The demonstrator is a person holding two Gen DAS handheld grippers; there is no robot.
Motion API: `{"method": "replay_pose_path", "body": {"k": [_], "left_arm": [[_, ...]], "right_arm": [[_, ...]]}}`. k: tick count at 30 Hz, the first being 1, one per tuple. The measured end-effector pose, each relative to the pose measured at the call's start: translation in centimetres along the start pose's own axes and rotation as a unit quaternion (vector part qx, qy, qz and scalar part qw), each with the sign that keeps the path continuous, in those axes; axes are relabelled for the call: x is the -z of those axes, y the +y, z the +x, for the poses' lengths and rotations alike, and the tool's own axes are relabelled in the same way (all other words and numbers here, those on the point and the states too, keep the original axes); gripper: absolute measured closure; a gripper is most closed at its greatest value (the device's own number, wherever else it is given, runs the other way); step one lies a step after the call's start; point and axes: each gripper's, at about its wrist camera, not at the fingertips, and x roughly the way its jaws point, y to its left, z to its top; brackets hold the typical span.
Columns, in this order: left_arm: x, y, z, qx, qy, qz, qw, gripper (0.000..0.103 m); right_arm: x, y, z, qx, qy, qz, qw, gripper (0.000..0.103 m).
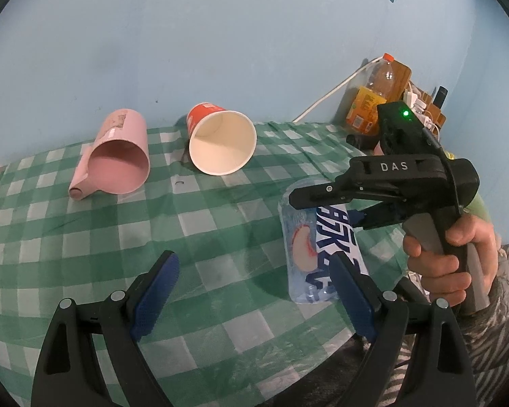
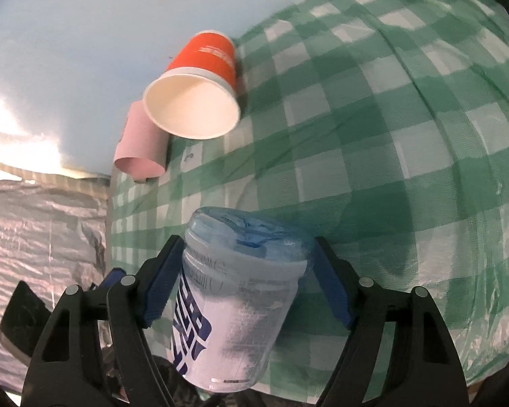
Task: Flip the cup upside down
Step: 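Grasp the clear cup with the right tool while the left tool releases it, then lower the clear cup upright onto the tablecloth with the right tool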
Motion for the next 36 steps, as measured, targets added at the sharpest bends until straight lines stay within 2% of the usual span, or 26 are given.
{"method": "replay_pose_path", "body": {"k": [5, 8, 10, 14, 18, 19, 20, 27, 28, 30, 36], "left_arm": [[0.0, 0.4, -0.7, 0.002, -0.009, -0.009, 0.9999, 0.012], [0.1, 1.1, -1.1, 0.002, -0.015, -0.021, 0.9997, 0.012], [0.1, 1.5, -1.3, 0.0, -0.018, -0.03, 0.9994, 0.012], [0.2, 2.3, -1.5, 0.001, -0.022, -0.044, 0.9988, 0.012], [0.4, 2.8, -1.7, -0.006, -0.029, -0.049, 0.9984, 0.012], [0.5, 2.9, -1.8, -0.008, -0.031, -0.051, 0.9982, 0.012], [0.5, 3.1, -1.8, -0.009, -0.031, -0.052, 0.9981, 0.012], [0.7, 3.4, -1.6, -0.015, -0.03, -0.055, 0.9979, 0.012], [0.8, 3.4, -1.6, -0.016, -0.03, -0.054, 0.9979, 0.012], [0.8, 3.4, -1.6, -0.016, -0.03, -0.053, 0.998, 0.012], [0.9, 3.4, -1.4, -0.026, -0.031, -0.051, 0.9979, 0.012]], "right_arm": [[0.7, 1.7, -1.4, -0.004, -0.044, -0.054, 0.998, 0.027], [1.6, 4.0, -2.8, 0.023, -0.097, -0.122, 0.987, 0.027], [2.4, 5.6, -3.4, 0.055, -0.139, -0.17, 0.974, 0.027], [4.2, 8.2, -4.2, 0.125, -0.217, -0.25, 0.935, 0.027], [6.2, 10.2, -4.0, 0.202, -0.289, -0.321, 0.879, 0.027], [6.6, 10.5, -3.9, 0.211, -0.297, -0.332, 0.87, 0.027], [6.9, 10.7, -3.7, 0.219, -0.305, -0.342, 0.861, 0.027], [8.2, 11.6, -1.9, 0.267, -0.332, -0.379, 0.821, 0.027], [8.4, 11.8, -1.5, 0.273, -0.333, -0.385, 0.817, 0.027], [8.6, 11.8, -0.9, 0.275, -0.328, -0.39, 0.816, 0.027], [8.3, 10.7, 0.1, 0.265, -0.314, -0.374, 0.831, 0.027]]}}
